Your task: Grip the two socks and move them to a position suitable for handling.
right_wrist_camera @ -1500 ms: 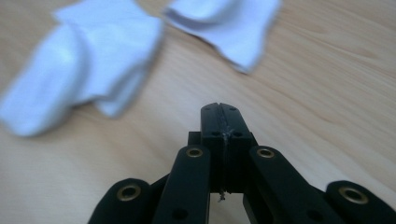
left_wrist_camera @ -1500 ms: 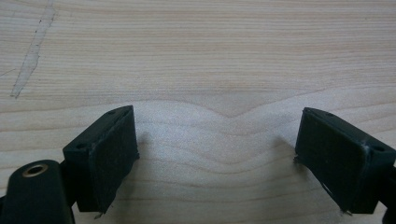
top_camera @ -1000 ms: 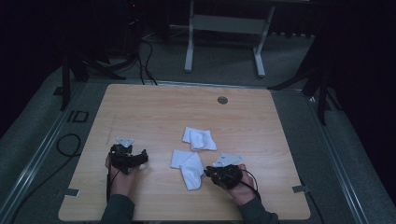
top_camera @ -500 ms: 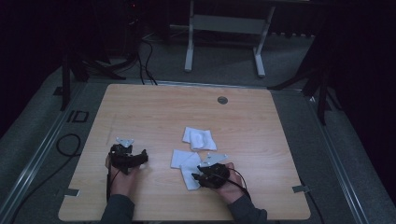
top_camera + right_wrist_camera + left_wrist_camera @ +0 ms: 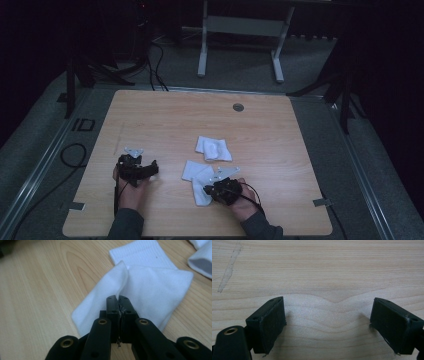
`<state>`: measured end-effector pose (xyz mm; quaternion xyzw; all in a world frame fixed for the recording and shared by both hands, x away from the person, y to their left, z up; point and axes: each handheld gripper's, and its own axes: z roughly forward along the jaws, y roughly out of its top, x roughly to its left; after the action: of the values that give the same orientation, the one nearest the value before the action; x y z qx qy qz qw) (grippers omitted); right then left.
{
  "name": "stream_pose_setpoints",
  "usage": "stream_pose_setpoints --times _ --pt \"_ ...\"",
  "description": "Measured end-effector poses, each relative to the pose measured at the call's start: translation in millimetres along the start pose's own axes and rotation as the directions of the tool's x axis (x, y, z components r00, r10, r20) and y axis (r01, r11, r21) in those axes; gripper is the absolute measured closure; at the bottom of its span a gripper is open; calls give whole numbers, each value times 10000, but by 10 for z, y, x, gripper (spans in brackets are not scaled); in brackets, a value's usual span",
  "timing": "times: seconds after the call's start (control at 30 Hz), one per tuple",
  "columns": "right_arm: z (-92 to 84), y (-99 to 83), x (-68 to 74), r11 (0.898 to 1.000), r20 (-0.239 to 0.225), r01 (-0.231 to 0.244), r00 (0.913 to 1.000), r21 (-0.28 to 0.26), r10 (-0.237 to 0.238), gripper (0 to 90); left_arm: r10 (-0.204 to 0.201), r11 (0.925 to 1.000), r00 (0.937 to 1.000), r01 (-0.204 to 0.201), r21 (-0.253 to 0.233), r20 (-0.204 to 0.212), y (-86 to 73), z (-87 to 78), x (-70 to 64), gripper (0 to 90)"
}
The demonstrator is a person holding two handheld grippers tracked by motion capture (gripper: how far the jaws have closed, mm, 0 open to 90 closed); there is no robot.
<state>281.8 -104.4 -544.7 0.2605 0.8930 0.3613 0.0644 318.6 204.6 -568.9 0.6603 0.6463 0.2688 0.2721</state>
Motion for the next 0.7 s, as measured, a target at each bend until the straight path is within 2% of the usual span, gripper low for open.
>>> stream_pose_setpoints --times 0.13,0.37,0.6,0.7 --pt "-90 43 25 9994 -73 -67 10000 -344 64 879 -5 10000 10000 5 -2 1 0 0 0 127" --pt "-278 108 25 9964 122 -39 9999 -852 49 880 -2 10000 10000 2 1 -1 0 0 0 127" --pt "-452 113 -75 9922 409 -230 9988 -1223 282 879 29 10000 10000 -29 -8 51 -1 1 -4 127" --pt "-520 88 -155 9917 687 -319 9968 -1243 406 879 40 10000 10000 -40 -4 51 -1 0 -3 127"
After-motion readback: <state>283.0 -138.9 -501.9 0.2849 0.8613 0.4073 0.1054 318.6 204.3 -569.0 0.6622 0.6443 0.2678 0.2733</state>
